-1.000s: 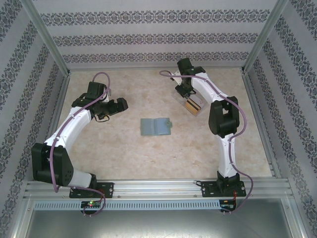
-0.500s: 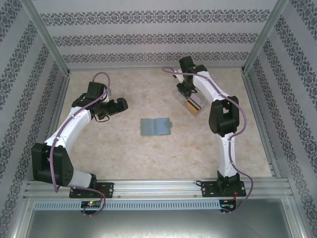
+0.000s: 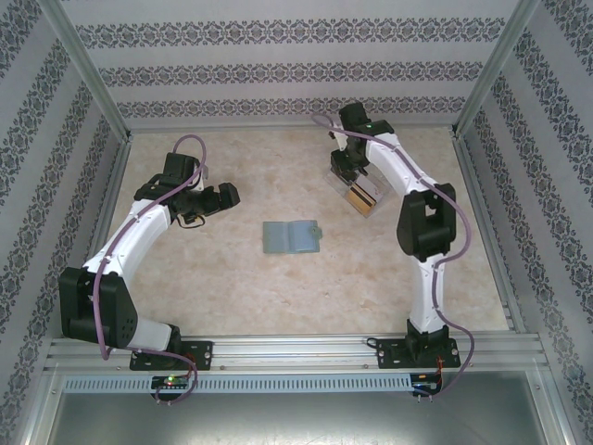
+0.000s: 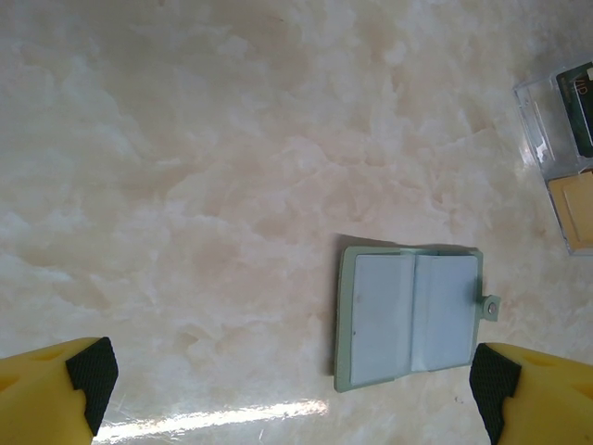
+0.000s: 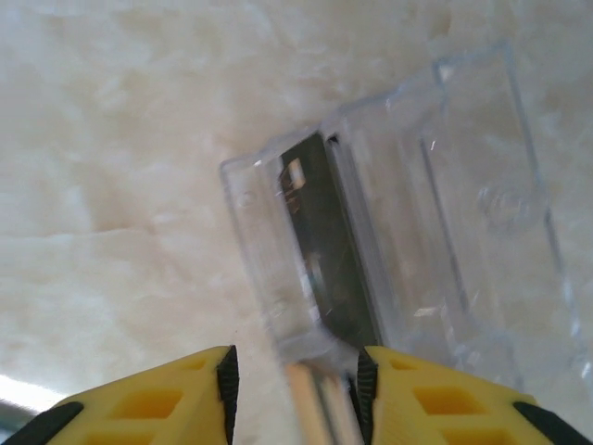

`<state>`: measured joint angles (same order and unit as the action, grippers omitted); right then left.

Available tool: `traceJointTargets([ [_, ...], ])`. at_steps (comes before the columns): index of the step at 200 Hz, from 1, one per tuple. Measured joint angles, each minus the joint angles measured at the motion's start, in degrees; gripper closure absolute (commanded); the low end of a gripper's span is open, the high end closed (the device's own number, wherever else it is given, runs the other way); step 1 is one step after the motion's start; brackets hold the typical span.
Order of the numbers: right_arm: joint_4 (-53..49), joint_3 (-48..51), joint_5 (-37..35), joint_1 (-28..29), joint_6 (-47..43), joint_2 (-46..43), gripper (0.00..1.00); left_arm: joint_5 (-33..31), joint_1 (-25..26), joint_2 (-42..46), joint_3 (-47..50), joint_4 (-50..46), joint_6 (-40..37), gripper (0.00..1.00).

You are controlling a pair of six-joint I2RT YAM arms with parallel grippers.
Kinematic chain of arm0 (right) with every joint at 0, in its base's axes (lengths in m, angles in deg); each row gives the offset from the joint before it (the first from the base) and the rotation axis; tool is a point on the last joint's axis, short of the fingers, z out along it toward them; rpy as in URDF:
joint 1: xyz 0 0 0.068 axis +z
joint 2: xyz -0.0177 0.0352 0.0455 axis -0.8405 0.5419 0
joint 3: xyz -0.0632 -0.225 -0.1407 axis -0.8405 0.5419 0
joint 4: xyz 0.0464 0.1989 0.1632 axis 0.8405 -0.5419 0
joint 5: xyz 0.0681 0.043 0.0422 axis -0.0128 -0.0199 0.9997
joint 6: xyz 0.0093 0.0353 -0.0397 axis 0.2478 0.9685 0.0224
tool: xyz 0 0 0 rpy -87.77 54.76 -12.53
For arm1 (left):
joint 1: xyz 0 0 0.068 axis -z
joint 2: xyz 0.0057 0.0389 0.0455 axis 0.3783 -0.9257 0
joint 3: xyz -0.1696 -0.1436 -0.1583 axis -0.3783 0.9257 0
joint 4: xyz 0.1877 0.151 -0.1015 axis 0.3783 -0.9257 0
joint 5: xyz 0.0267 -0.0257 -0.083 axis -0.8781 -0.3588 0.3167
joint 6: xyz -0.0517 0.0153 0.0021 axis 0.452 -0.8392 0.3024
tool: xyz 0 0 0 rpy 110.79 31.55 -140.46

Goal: Take the credit cards out of the card holder

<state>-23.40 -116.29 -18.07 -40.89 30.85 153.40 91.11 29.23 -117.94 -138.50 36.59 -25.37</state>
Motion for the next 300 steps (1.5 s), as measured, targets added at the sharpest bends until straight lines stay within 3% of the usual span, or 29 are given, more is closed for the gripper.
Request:
traceJointTargets([
  [32,5.70,15.32,3.15,2.82,10.38,-12.92,0.51,2.49,0.00,-0.20,0.74,0.11,0.00,0.02],
  [57,9.86,25.79,3.85,8.76,18.45,-20.15,0.51,4.79,0.02,-1.46,0.81,0.31,0.00,0.07],
  [119,15.56,44.09,4.98,19.23,35.74,-23.32,0.54,8.04,3.87,-7.43,0.81,1.01,0.33,0.32],
  [167,20.59,45.70,5.14,19.85,42.16,-21.20,0.61,7.13,10.73,-12.28,0.81,5.29,5.03,0.48],
  [222,22.75,45.68,5.31,19.85,43.71,-17.31,0.60,6.64,16.17,-18.93,-0.02,7.89,8.94,0.64],
  [300,22.80,45.51,5.33,19.85,43.76,-15.52,0.66,5.70,18.08,-24.15,-0.81,11.23,11.19,0.69],
])
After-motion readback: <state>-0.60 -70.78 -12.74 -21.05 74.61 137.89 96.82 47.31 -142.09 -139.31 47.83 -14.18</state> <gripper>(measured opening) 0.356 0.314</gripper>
